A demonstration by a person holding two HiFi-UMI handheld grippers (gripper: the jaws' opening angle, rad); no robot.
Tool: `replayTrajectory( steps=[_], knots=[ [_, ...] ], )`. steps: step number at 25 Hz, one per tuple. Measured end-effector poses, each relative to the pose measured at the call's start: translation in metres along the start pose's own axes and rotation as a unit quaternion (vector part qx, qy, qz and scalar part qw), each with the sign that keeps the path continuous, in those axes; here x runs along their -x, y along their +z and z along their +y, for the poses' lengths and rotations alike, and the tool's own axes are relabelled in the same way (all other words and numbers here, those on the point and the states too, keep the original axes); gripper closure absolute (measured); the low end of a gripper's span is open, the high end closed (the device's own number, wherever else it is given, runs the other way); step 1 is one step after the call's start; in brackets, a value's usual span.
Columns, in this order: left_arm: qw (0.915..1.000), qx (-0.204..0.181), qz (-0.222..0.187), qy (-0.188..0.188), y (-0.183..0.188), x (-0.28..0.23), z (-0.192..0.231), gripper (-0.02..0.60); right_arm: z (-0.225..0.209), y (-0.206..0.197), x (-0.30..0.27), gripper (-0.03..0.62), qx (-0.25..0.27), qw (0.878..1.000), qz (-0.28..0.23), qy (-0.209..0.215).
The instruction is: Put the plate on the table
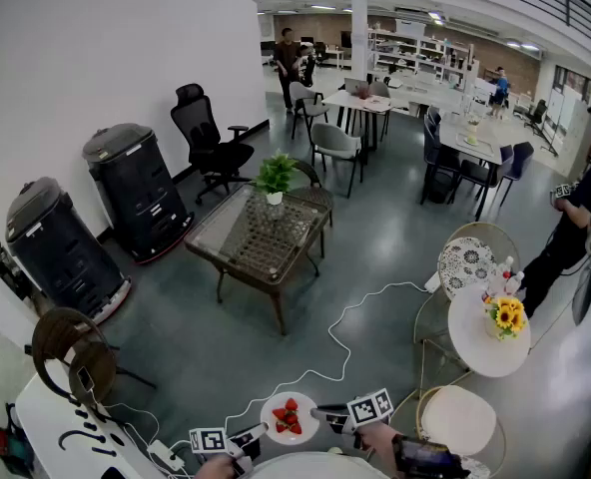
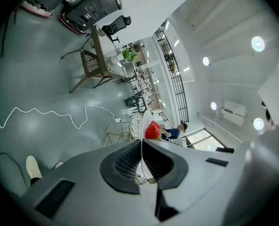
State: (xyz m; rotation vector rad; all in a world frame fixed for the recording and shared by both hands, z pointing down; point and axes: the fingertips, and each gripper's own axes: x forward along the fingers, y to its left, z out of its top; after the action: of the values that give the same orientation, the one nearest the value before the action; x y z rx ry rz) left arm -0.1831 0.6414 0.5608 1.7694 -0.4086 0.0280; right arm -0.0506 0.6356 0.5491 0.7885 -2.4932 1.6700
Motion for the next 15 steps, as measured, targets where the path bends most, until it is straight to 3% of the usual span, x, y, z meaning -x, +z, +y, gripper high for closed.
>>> replayTrajectory(
  steps=[5,8,15],
  knots=[
    [0.9996,0.025,0.005,-0.012,0.0061,-0.011,-0.0039,0.569,-0.0055,0.0096,0.0025,0.565,0.016,1.0,-0.017,-0.017],
    [0.9999,0.005,0.003,-0.013,0.0097,-0.0117,-0.0009,0.569,-0.0062,0.0112,0.0028,0.565,0.014,0.999,-0.023,-0.019],
    [0.9998,0.001,0.006,-0.016,0.0094,-0.0103,-0.0048,0.569,-0.0026,0.01,0.0047,0.565,0.01,0.999,-0.024,-0.03]
  ],
)
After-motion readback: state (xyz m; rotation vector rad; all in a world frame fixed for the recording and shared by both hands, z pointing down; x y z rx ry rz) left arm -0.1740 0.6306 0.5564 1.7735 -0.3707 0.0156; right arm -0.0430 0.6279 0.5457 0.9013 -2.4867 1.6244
